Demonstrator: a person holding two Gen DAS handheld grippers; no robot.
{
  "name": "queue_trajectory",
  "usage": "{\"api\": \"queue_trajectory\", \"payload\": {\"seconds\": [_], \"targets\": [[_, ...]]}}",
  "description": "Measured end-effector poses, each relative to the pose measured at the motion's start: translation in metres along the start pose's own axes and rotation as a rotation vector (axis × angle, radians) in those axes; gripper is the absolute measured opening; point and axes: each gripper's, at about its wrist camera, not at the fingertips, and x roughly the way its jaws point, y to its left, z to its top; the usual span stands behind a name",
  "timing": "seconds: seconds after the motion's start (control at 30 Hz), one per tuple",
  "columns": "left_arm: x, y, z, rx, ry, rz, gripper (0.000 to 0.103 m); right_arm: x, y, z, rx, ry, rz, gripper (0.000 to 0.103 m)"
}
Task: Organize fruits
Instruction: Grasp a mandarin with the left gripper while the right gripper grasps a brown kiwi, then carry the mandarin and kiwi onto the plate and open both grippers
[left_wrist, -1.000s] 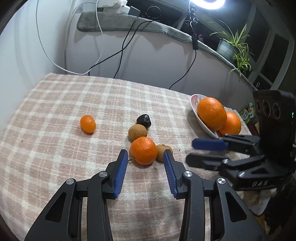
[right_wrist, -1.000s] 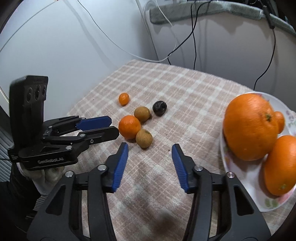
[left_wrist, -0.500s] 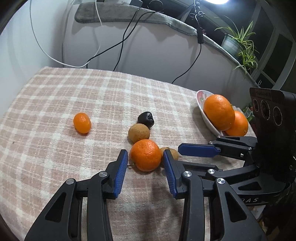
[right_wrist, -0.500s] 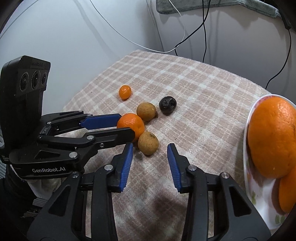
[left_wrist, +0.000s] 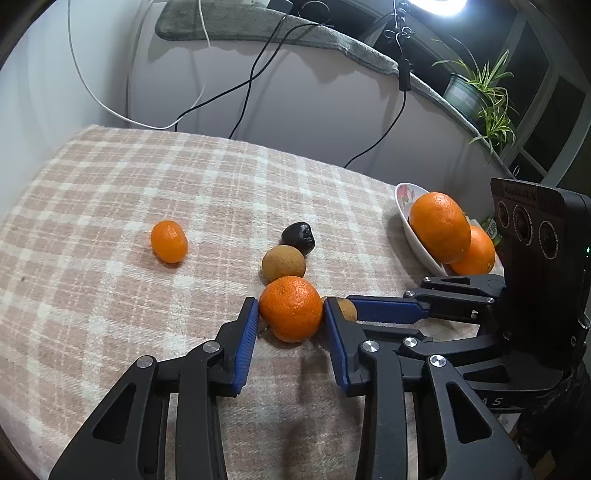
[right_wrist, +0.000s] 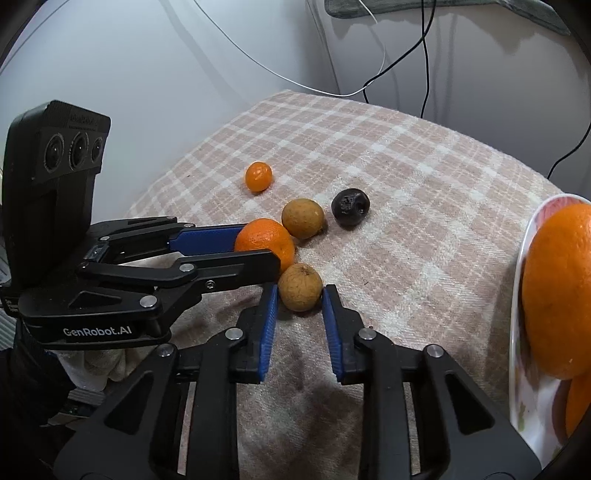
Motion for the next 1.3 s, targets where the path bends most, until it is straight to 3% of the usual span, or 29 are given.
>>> {"api": "queue_trajectory", "payload": {"seconds": [0.5,0.7,1.3], "targets": [[-0.016,-0.022,0.002,0.021,-0.043,-0.022,0.034,-0.044,-0.013,-0.014,0.058,-0.09,-0.009,0.026],[-0.021,-0.044,0.005,0.048,-0.056,-0.055,0.034,-0.078,-0.024,-0.027,0.097,-0.152,-0.011,0.026],[0.005,-0.134,0.01,0.163,-0.033,-0.178,0.034,-0.184,-0.09,-0.079,0.242,-0.318,-0.141,0.026]]}}
